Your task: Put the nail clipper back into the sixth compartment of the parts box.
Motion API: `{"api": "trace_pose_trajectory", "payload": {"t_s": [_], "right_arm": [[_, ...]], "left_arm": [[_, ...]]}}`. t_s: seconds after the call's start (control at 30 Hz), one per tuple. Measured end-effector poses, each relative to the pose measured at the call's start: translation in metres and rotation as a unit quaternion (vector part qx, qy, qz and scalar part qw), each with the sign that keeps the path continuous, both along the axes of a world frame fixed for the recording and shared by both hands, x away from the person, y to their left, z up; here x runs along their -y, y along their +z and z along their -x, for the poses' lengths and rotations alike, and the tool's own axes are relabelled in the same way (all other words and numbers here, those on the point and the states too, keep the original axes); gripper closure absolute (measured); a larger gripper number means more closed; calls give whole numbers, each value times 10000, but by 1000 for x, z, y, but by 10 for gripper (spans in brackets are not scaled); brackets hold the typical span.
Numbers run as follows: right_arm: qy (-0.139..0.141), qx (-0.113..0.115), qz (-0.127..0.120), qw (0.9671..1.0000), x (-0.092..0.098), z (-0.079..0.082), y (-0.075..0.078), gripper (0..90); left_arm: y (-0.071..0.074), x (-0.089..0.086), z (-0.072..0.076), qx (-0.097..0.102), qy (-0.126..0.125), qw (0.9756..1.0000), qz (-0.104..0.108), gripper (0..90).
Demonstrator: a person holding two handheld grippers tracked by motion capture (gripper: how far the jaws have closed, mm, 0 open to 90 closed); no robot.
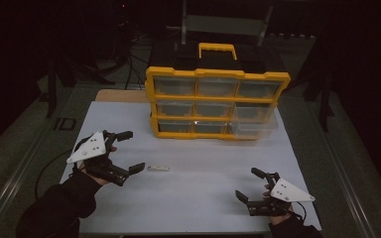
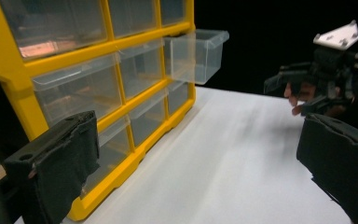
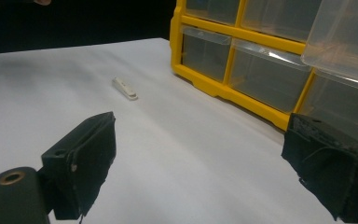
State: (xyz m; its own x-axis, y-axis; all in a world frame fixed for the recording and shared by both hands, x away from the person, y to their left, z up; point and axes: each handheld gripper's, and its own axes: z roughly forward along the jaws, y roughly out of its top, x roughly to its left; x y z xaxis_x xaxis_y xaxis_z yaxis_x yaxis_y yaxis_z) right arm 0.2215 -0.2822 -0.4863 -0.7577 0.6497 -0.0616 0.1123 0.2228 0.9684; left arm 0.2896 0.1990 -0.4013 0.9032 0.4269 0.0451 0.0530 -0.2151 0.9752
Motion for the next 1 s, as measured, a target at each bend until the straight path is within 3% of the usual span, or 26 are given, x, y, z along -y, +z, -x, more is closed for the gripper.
{"api": "trace_pose_trajectory", "payload": {"t_s": [0.23,0.5,0.93,1.0], "right_arm": [[23,61,-33,10000,1,0,0,98],[38,34,-62,10000,2,0,0,98],[71,-24,-19,10000,1,-1,-2,99],[69,-27,-9,10000,1,-1,-2,98]], "left_arm": [[-9,11,-10,-10,-188,9995,-267,3],[-30,21,-23,-212,-376,9973,-591,3],[-72,26,-40,-596,-675,9908,-1015,4],[-80,27,-42,-638,-713,9883,-1186,17]]}}
